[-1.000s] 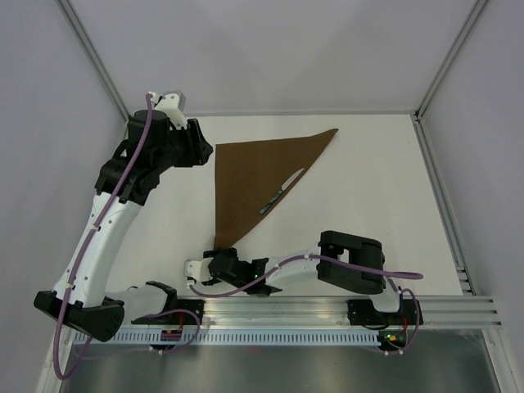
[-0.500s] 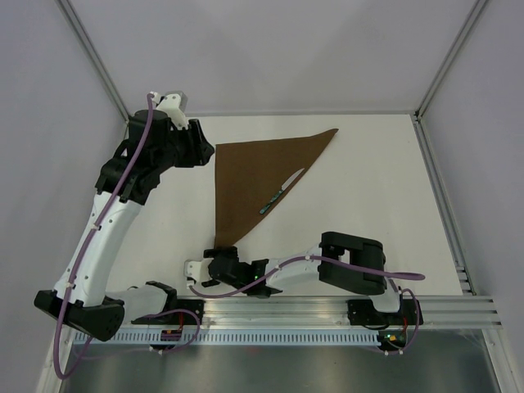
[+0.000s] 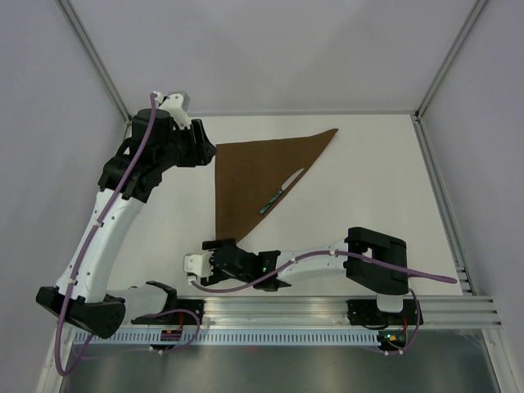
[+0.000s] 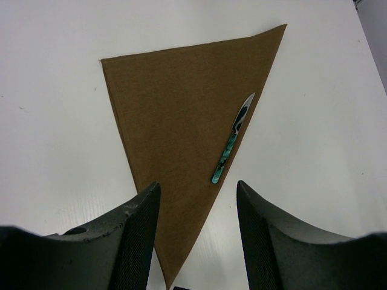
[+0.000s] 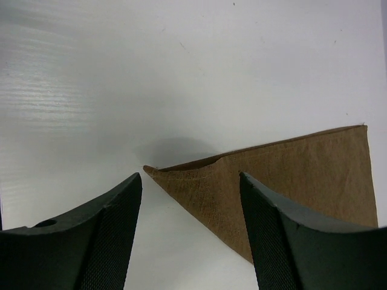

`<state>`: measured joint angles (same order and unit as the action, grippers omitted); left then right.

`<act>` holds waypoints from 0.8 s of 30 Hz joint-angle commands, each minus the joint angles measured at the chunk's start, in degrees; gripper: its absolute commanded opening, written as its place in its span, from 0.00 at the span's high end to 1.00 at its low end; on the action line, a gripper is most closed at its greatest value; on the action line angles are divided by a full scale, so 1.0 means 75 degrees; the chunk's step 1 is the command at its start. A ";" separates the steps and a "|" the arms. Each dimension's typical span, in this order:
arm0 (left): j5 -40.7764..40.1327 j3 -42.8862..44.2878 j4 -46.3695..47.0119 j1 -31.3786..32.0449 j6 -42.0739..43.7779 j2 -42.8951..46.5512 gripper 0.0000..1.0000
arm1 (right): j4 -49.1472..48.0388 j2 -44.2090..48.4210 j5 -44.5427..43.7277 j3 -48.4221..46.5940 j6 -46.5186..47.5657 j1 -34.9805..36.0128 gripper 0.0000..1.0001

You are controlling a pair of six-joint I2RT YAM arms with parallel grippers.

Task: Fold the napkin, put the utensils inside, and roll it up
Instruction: Fold the napkin

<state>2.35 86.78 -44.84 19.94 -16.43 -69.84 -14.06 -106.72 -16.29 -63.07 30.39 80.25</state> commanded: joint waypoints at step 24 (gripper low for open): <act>0.0296 -0.0028 -0.0127 -0.0023 -0.0130 -0.0098 0.41 | -0.0047 -0.1439 -0.0066 -0.0474 -0.0091 -0.0399 0.47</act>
<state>3.46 86.78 -44.84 19.94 -15.90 -70.57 -14.76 -116.25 -16.53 -65.41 30.35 77.87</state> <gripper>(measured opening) 0.586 0.554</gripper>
